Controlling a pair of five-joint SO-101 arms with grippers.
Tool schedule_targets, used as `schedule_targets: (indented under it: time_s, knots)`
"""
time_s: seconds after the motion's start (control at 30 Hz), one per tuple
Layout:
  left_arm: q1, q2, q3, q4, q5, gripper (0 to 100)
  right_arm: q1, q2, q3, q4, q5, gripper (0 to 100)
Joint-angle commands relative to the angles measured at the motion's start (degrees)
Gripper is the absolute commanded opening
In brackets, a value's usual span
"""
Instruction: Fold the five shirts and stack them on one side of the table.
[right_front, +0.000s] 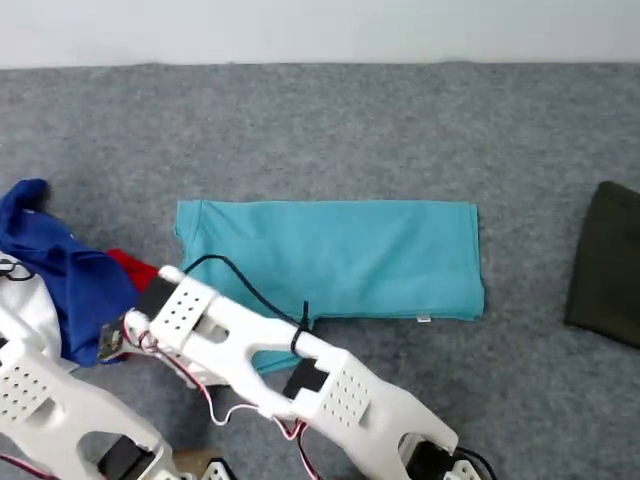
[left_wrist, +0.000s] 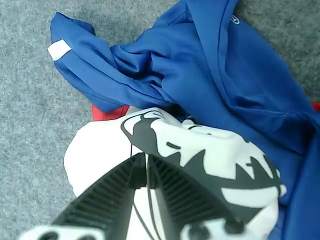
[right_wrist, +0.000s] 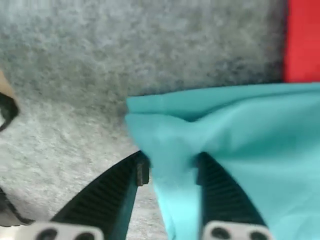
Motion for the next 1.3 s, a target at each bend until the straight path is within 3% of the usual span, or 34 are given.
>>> schedule_targets:
  time_s: [0.0, 0.37, 0.9, 1.27]
  knots:
    - [-0.26, -2.37, -2.15, 0.44, -0.35, 2, 0.48, 1.27, 0.44, 1.98, 2.55, 2.6]
    - [-0.26, -2.37, -2.15, 0.62, -0.35, 2, 1.63, 0.75, 0.00, 2.07, 3.08, 1.1]
    - [0.09, -2.37, -2.15, 0.44, -0.35, 2, 16.75, -6.55, -14.95, 0.48, 3.08, 1.1]
    - [0.18, -2.37, -2.15, 0.35, -0.35, 2, 21.32, 3.91, -28.04, -1.71, 5.54, 1.1]
